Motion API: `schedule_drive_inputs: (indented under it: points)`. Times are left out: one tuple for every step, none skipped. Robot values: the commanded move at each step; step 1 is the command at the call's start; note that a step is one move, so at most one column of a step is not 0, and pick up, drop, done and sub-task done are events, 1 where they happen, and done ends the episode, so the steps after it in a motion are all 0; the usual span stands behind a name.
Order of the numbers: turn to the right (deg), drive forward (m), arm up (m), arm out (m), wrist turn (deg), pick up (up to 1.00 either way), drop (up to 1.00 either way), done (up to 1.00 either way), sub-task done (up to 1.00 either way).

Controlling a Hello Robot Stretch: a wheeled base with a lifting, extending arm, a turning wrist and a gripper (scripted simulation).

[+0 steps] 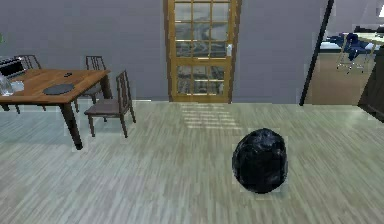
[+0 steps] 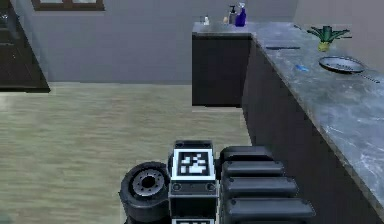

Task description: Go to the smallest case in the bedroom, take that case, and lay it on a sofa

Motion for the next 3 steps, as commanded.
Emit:
schedule_drive_inputs:
  points:
    - [3.0,0.0,0.0,0.0,0.0,0.0,0.0,0.0,0.0]
    - [0.0,0.05,0.0,0.0,0.0,0.0,0.0,0.0,0.0]
    - [-45.0,0.0,0.0,0.0,0.0,0.0,0.0,0.0,0.0]
